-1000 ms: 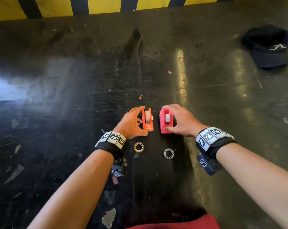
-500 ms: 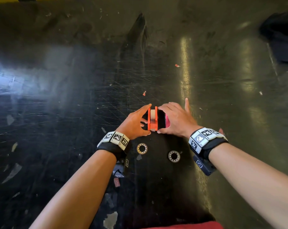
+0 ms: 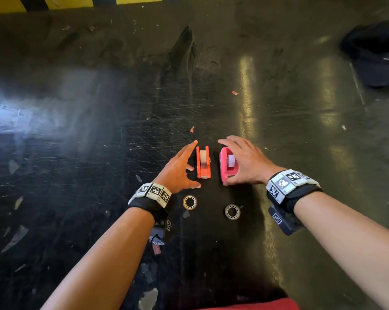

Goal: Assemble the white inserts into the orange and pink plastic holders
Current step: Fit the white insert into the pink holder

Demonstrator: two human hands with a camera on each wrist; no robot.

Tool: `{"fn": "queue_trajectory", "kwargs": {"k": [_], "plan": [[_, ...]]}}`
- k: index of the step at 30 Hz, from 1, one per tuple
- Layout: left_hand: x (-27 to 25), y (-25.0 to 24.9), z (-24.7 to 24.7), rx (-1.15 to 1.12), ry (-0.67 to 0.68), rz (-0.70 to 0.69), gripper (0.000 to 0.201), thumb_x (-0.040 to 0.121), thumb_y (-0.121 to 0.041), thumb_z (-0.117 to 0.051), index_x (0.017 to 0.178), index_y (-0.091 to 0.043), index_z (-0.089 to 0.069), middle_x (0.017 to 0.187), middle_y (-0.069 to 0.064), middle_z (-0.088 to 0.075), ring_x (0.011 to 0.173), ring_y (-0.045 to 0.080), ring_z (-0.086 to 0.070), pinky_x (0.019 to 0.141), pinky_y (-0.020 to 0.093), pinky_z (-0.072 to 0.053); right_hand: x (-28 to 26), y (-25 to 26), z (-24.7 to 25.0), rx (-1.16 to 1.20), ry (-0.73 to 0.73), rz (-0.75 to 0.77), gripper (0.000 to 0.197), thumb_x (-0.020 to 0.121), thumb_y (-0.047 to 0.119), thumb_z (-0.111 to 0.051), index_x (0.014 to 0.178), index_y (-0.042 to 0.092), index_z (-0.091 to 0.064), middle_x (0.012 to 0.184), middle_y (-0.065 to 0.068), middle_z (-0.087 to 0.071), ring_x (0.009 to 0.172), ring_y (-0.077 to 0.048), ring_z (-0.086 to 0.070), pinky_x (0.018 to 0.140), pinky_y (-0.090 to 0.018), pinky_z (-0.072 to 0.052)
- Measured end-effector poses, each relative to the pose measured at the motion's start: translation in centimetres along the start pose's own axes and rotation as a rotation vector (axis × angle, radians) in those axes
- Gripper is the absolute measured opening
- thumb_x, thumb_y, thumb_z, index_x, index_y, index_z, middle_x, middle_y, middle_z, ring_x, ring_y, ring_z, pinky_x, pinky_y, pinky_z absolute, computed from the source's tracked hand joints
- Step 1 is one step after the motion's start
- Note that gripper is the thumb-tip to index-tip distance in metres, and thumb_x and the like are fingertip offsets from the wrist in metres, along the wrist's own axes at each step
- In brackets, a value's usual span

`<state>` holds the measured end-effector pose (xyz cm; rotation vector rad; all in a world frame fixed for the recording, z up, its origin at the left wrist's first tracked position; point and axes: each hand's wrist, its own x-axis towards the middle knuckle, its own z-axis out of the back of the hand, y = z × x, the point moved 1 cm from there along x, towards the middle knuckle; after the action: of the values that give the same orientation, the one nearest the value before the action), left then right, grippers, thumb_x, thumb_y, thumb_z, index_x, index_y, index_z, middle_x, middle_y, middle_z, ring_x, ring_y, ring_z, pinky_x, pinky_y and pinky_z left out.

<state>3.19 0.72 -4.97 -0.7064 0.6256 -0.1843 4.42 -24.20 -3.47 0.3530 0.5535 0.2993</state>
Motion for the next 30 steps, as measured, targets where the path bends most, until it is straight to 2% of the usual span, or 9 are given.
{"fn": "queue_trajectory", "kwargs": {"k": [3,10,13,16,18,20,24,27,30], "plan": [[-0.6,0.2,-0.2,0.028,-0.023,0.017,0.132,0.068,-0.026,-0.095,0.162,-0.04,-0.004,0.172,0.002,-0.015,0.112,0.011,-0.066,0.094,0.037,-0.061,-1.1,-1.8,-0.2,-0.036,0.07,-0.066,0.137,0.06,0.053,-0.096,0.165,0.033,-0.009,0.169,0.002,-0.015,0.157,-0.027,-0.019,0.121,-0.057,-0.03],[-2.0,-0.8,-0.1,0.082,-0.096,0.008,0.121,0.072,-0.032,-0.092,0.163,-0.034,-0.011,0.171,0.002,-0.017,0.132,0.022,-0.057,0.106,0.038,-0.054,-1.7,-1.5,-1.4,0.015,-0.057,-0.069,0.123,0.064,0.047,-0.092,0.161,0.03,-0.019,0.164,0.002,-0.035,0.149,-0.029,-0.037,0.125,-0.059,-0.022],[-2.9,-2.2,0.5,0.121,-0.172,-0.061,0.103,0.077,-0.033,-0.087,0.16,-0.028,-0.026,0.167,0.003,-0.028,0.142,0.025,-0.048,0.116,0.045,-0.045,-2.3,-1.3,-0.6,0.065,-0.092,-0.045,0.122,0.059,0.046,-0.092,0.159,0.028,-0.024,0.16,0.001,-0.038,0.144,-0.028,-0.043,0.121,-0.055,-0.03],[-3.6,-4.7,1.3,0.146,-0.303,-0.201,0.061,0.086,-0.031,-0.079,0.141,-0.024,-0.056,0.148,0.001,-0.053,0.132,0.02,-0.056,0.112,0.045,-0.048,-3.3,-0.8,0.8,0.16,-0.153,0.036,0.121,0.056,0.044,-0.091,0.157,0.028,-0.026,0.155,0.0,-0.038,0.14,-0.027,-0.044,0.115,-0.044,-0.041],[-3.9,-6.7,1.5,0.141,-0.333,-0.283,0.046,0.086,-0.033,-0.078,0.129,-0.024,-0.065,0.13,-0.003,-0.064,0.117,0.016,-0.063,0.103,0.044,-0.053,-4.2,-0.2,1.7,0.2,-0.193,0.1,0.121,0.055,0.042,-0.092,0.157,0.027,-0.028,0.152,0.0,-0.038,0.138,-0.025,-0.045,0.113,-0.041,-0.042],[-4.4,-8.6,1.5,0.14,-0.336,-0.334,0.048,0.083,-0.035,-0.079,0.128,-0.025,-0.066,0.123,-0.004,-0.063,0.109,0.016,-0.063,0.099,0.04,-0.054,-5.3,0.8,2.4,0.218,-0.222,0.151,0.121,0.055,0.043,-0.093,0.157,0.026,-0.03,0.151,0.001,-0.04,0.136,-0.022,-0.047,0.111,-0.037,-0.044],[-5.7,-10.8,1.4,0.272,-0.326,-0.358,0.063,0.08,-0.043,-0.082,0.137,-0.026,-0.063,0.127,0.0,-0.053,0.113,0.017,-0.054,0.096,0.031,-0.049,-7.6,2.4,3.0,0.204,-0.256,0.181,0.122,0.056,0.042,-0.095,0.158,0.023,-0.031,0.151,0.001,-0.042,0.135,-0.02,-0.05,0.108,-0.032,-0.044],[-6.7,-10.9,1.1,0.319,-0.301,-0.34,0.059,0.08,-0.046,-0.082,0.133,-0.027,-0.067,0.124,0.0,-0.051,0.111,0.019,-0.052,0.096,0.032,-0.049,-9.0,3.1,2.6,0.181,-0.235,0.174,0.12,0.058,0.042,-0.095,0.157,0.024,-0.03,0.151,0.002,-0.042,0.13,-0.02,-0.053,0.101,-0.031,-0.046],[-7.6,-10.9,0.7,0.319,-0.288,-0.346,0.049,0.083,-0.038,-0.081,0.128,-0.025,-0.069,0.123,0.0,-0.052,0.109,0.018,-0.053,0.095,0.03,-0.049,-10.1,3.7,1.9,0.183,-0.215,0.17,0.116,0.06,0.046,-0.093,0.156,0.028,-0.03,0.152,0.005,-0.042,0.129,-0.022,-0.056,0.103,-0.036,-0.048]]}}
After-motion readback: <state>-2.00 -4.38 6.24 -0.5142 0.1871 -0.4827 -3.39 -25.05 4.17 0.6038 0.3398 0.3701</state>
